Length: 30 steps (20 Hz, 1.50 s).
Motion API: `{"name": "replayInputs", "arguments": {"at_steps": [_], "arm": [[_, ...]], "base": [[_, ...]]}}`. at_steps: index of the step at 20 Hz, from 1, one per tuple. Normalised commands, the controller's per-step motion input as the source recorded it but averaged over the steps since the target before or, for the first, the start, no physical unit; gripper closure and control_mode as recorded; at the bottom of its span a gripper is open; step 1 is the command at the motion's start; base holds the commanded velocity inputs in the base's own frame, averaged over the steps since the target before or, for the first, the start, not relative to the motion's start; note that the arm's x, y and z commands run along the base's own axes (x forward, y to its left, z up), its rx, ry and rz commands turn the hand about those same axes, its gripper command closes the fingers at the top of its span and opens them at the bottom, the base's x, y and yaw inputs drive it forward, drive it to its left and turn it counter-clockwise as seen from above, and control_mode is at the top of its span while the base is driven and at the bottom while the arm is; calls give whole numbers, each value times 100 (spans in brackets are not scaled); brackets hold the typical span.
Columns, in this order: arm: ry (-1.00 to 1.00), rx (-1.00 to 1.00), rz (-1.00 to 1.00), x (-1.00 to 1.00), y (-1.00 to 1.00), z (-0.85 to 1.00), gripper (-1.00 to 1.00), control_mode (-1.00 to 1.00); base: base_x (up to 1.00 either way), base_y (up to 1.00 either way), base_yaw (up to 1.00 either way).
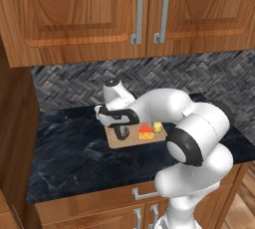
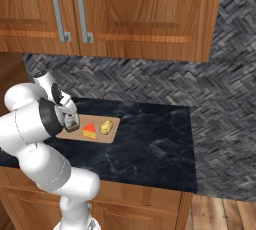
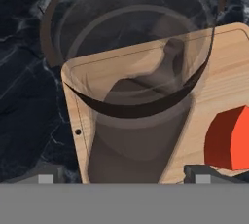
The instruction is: Retrieve the reheated potato from the microwave, then place the potato, cheese, and condiment on the cutting board.
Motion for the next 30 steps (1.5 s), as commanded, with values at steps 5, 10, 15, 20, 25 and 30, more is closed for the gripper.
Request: {"name": "replayInputs", "arguments": {"at_steps": [5,10,15,20,25,30], "arm": [[0,1,0,-9,-5,-10,-100,-100],[0,2,0,-14,-17,-12,-100,-100],[0,3,0,-14,-11,-6,-100,-100],[-1,5,0,-4,1,0,-100,-100],[-1,5,0,-19,5,5,-100,-100],[-2,2,0,-22,5,12,-100,-100]], "base": [[0,0,0],[0,0,0],[0,0,0],[0,0,0],[0,0,0],[0,0,0]]}}
